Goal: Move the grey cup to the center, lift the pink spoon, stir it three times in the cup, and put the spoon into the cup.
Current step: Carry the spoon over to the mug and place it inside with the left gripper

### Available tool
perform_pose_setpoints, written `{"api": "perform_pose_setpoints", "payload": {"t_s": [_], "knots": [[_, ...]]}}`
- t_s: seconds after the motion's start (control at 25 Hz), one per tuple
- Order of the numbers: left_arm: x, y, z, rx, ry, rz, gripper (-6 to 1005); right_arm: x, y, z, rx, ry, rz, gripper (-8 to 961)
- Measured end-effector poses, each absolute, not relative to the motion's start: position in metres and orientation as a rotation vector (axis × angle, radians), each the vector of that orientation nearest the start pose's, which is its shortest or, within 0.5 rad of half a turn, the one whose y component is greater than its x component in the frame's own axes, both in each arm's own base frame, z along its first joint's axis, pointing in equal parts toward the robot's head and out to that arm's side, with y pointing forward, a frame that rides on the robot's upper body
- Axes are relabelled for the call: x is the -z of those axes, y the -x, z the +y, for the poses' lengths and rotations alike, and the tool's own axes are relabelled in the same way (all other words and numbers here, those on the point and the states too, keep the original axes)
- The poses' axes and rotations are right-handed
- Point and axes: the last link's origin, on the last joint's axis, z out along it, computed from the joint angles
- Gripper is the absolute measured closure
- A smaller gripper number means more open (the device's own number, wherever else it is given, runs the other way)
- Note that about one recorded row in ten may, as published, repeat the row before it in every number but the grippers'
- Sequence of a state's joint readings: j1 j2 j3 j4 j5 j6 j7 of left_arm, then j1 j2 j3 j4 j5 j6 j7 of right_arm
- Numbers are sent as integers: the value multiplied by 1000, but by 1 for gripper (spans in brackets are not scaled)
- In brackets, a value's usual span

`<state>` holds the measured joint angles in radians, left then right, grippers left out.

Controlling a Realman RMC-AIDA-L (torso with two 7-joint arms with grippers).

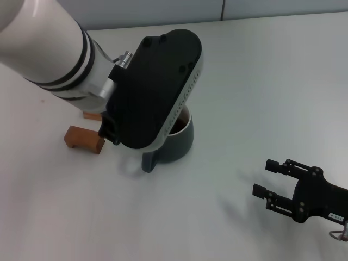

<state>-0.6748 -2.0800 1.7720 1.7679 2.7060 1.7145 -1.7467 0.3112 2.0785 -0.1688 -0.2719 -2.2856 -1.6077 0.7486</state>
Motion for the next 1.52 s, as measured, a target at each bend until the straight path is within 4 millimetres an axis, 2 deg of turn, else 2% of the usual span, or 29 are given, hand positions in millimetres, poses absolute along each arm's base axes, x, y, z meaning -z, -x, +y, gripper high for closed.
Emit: {"api": "perform_pose_setpoints", "payload": {"t_s": [0.32,0.64,0.84,1.08,1.4,1.52], "knots": [[22,72,317,-856,2622,1024,862,39,-343,215,-801,2497,596,269],[19,76,319,-908,2612,983,862,40,-342,215,-807,2497,600,268],[16,77,313,-936,2640,980,862,40,-342,214,-807,2496,603,269],[19,71,304,-878,2681,1016,862,40,-343,213,-806,2496,607,268],[23,66,312,-810,2636,1004,862,41,-343,213,-807,2499,607,269],[22,71,319,-852,2609,964,861,41,-342,213,-809,2500,606,269]]}}
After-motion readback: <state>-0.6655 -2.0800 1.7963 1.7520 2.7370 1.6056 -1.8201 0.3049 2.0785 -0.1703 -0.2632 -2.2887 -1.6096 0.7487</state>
